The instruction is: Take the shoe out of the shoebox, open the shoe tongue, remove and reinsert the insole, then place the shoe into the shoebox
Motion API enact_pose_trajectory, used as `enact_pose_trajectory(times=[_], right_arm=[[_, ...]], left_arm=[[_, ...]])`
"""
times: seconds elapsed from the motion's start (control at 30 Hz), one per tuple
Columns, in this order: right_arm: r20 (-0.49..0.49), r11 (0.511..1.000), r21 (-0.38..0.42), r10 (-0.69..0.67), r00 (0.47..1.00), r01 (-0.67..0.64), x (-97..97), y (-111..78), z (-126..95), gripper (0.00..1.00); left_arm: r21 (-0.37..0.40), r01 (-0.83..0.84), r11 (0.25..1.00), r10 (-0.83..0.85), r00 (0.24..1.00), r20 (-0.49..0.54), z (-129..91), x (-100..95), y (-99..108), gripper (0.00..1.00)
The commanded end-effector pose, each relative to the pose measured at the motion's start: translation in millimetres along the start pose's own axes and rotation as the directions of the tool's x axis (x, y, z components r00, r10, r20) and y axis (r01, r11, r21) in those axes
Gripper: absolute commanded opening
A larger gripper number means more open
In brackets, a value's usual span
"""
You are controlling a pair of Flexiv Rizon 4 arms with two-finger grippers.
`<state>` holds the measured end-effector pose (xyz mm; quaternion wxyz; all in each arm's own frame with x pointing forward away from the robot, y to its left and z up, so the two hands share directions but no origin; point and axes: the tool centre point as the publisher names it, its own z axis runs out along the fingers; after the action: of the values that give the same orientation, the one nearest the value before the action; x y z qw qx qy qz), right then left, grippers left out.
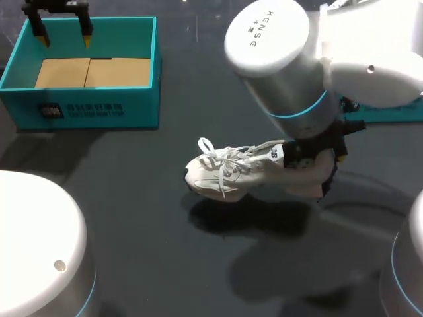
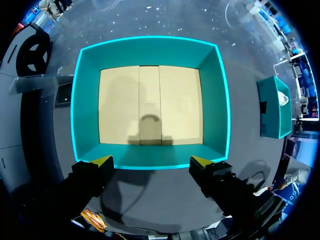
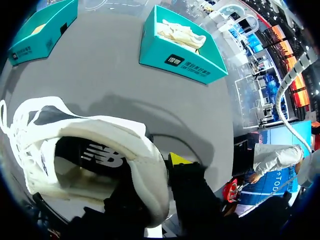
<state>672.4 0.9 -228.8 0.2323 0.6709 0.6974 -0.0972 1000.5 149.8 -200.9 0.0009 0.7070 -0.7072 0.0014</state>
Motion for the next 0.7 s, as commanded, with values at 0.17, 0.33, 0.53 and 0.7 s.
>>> enact_pose_trajectory(times=[0.17,0.33,0.53,0.7], right_arm=[[0.010,1.000,0.009,-0.001,1.000,0.001,19.3,2.7,4.8,0.00],[0.010,1.000,0.009,-0.001,1.000,0.001,19.3,2.7,4.8,0.00],[0.020,0.998,0.028,-0.048,0.999,0.047,47.1,-2.6,25.1,0.00],[0.007,0.998,0.020,-0.053,0.999,0.053,60.9,-6.3,36.9,0.00]], left_arm=[[-0.001,0.000,1.000,0.000,1.000,0.001,-0.3,-0.1,0.1,1.00],[-0.001,0.000,1.000,0.000,1.000,0.001,-0.3,-0.1,0.1,1.00],[-0.001,0.000,1.000,0.000,1.000,0.001,-0.3,-0.1,0.1,1.00],[-0.001,0.000,1.000,0.000,1.000,0.001,-0.3,-0.1,0.1,1.00]])
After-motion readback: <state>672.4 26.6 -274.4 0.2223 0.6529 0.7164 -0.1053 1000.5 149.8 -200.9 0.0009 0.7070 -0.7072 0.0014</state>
